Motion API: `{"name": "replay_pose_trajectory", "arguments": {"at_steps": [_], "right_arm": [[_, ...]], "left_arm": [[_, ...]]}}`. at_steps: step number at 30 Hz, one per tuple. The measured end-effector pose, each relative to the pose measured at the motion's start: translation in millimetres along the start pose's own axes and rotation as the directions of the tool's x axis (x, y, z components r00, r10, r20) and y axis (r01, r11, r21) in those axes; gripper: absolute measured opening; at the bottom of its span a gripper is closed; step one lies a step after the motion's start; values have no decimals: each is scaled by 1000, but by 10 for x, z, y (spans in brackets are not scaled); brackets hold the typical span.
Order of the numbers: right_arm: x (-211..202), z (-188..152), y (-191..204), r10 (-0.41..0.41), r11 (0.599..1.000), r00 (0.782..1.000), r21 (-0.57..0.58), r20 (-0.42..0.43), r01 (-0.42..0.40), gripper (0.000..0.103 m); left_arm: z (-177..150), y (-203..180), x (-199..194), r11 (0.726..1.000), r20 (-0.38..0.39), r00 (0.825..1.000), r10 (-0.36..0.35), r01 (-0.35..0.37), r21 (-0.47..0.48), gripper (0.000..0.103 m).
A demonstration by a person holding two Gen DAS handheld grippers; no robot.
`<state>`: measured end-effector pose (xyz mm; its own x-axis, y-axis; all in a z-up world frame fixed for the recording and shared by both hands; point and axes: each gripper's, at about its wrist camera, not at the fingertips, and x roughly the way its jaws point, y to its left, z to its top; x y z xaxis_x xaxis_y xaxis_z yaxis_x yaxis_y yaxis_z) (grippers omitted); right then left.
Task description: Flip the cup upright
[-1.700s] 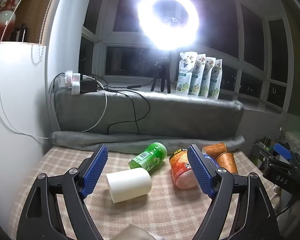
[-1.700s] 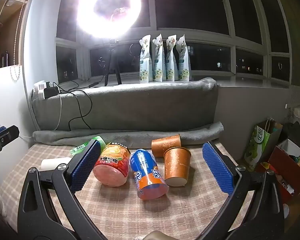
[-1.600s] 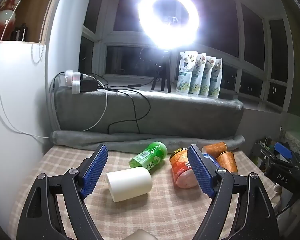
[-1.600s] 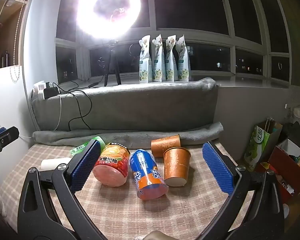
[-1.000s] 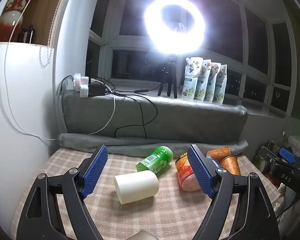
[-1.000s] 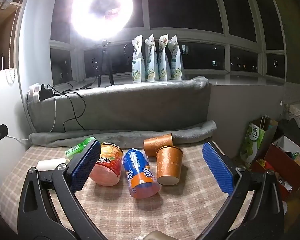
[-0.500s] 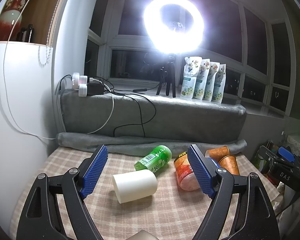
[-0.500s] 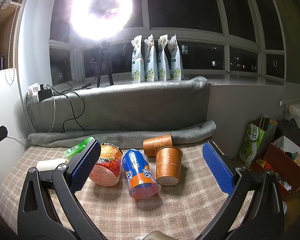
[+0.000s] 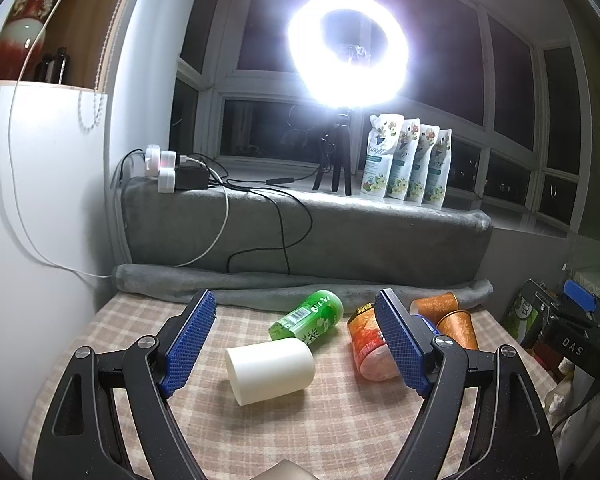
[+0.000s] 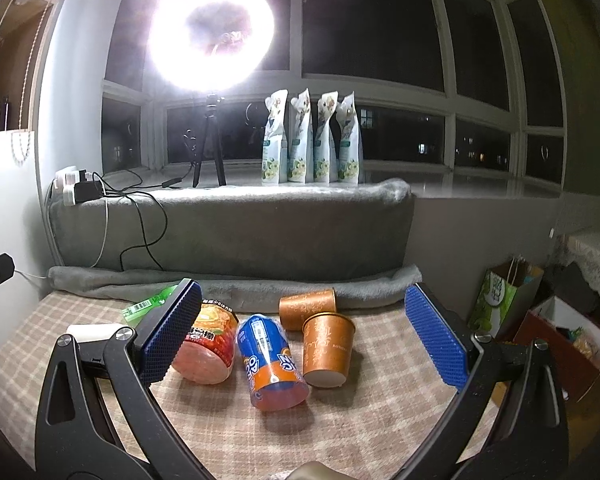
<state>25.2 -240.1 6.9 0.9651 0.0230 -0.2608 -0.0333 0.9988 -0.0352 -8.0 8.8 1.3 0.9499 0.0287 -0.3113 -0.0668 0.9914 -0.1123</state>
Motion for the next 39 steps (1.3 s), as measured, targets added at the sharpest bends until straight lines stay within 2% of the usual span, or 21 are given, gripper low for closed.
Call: {"name": "replay_pose_trajectory", "arguments": {"at_steps": [39], "right_arm": [[-18,55,71,15,1000,1000,-8,12,-15,103]], "left_arm": [[-19,10,-30,1000,0,1000,-1,1,5,82]]}}
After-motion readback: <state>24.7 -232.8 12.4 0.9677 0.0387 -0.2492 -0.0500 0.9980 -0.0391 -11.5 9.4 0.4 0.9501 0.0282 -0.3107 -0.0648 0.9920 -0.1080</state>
